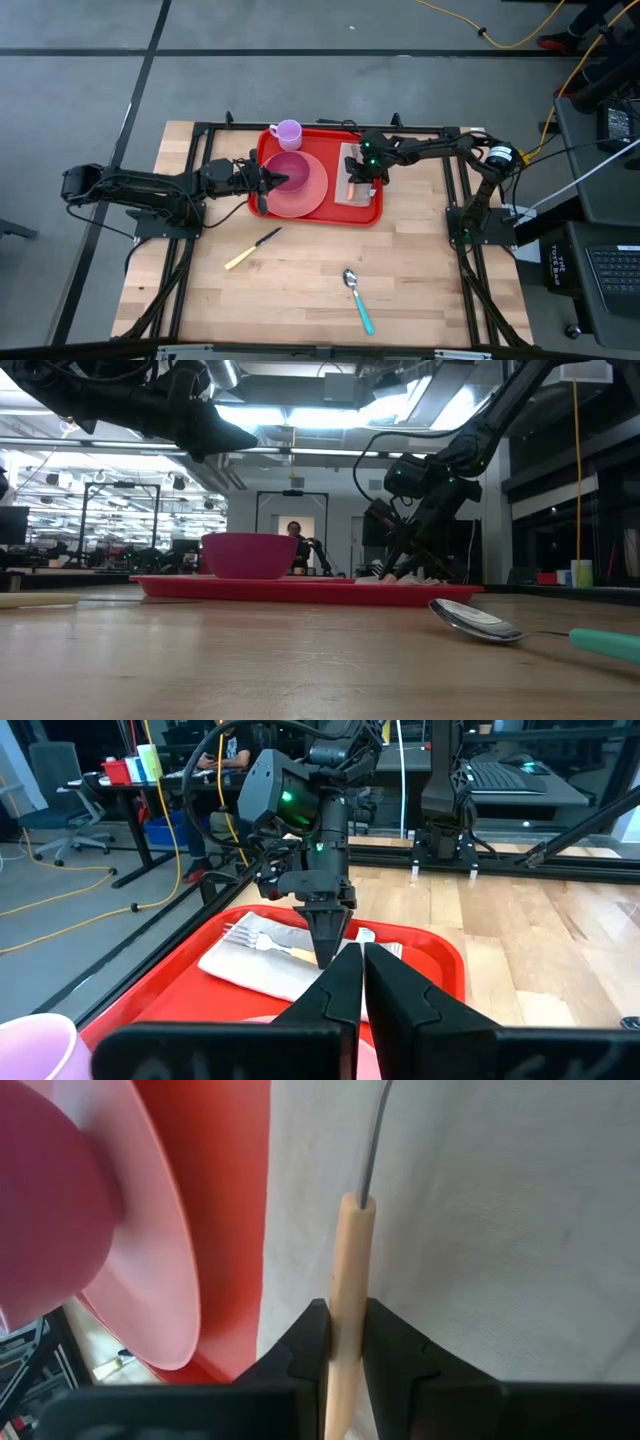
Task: Set up tray
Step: Put the orange fork on the light brown napkin, then put the blue spoon on the light brown napkin
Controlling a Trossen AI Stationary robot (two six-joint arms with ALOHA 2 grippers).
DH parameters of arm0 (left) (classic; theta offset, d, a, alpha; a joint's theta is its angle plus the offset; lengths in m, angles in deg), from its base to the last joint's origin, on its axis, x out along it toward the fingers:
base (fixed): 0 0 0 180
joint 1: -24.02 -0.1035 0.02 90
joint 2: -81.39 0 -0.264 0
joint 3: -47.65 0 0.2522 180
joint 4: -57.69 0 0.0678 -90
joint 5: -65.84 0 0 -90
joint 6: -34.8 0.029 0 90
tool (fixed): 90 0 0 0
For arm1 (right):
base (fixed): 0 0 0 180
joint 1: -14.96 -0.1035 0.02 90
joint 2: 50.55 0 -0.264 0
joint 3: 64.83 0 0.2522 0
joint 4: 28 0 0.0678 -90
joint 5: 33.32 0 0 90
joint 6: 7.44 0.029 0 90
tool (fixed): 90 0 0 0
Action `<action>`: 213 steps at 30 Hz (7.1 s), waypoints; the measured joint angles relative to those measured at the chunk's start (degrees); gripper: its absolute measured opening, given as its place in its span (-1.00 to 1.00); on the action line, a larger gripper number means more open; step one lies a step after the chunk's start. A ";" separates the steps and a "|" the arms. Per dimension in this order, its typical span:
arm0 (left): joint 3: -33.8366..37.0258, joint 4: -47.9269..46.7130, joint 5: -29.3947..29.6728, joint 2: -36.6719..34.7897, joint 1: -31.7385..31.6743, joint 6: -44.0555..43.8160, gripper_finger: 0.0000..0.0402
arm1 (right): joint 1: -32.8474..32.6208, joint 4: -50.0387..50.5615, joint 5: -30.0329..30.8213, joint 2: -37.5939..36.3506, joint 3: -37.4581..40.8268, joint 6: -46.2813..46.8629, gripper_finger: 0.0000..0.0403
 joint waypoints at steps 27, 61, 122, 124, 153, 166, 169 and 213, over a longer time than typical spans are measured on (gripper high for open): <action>0.00 -0.02 0.00 -0.01 0.00 0.00 -0.96 | -0.02 0.02 0.01 0.00 0.00 0.38 -0.61; 0.00 -0.04 -0.01 0.00 0.00 -1.49 -0.96 | -2.38 19.62 24.76 -23.57 0.04 -26.50 -0.60; 0.00 0.93 -6.99 0.00 7.56 5.11 -0.97 | -68.23 40.86 47.21 -3.31 -27.14 3.44 -0.99; 0.00 0.92 -6.99 0.00 7.56 5.09 -0.96 | -69.15 45.48 45.07 0.68 -32.91 7.30 -0.99; 0.00 0.00 -6.99 0.00 7.56 2.58 -0.96 | -72.74 63.20 34.76 21.68 -60.08 19.85 -0.97; 0.00 0.00 -6.99 0.00 7.56 2.57 -0.96 | -72.48 63.54 41.06 21.68 -60.08 20.07 -0.40; 0.00 0.00 -6.99 0.00 7.56 2.55 -0.97 | -72.48 63.54 41.08 21.68 -60.08 20.07 -0.24; 0.00 -0.02 -6.99 0.00 7.56 0.61 -0.95 | -72.50 62.02 34.57 32.99 -60.00 30.21 0.07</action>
